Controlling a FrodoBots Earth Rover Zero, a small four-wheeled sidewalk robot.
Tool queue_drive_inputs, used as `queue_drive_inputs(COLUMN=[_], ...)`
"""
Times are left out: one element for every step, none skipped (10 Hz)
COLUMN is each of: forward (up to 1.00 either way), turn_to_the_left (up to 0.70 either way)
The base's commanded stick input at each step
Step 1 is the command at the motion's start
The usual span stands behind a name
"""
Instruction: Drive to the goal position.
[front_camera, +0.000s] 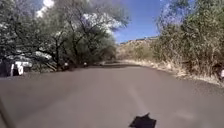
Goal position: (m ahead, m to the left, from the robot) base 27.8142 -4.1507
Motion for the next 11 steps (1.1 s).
queue_drive_inputs(forward=[0.50, 0.50, 0.50, 0.50, 0.50, 0.50, 0.50, 0.50, 0.50, 0.50, 0.50], turn_to_the_left=[0.00, 0.00, 0.00, 0.00, 0.00, 0.00, 0.00, 0.00, 0.00, 0.00, 0.00])
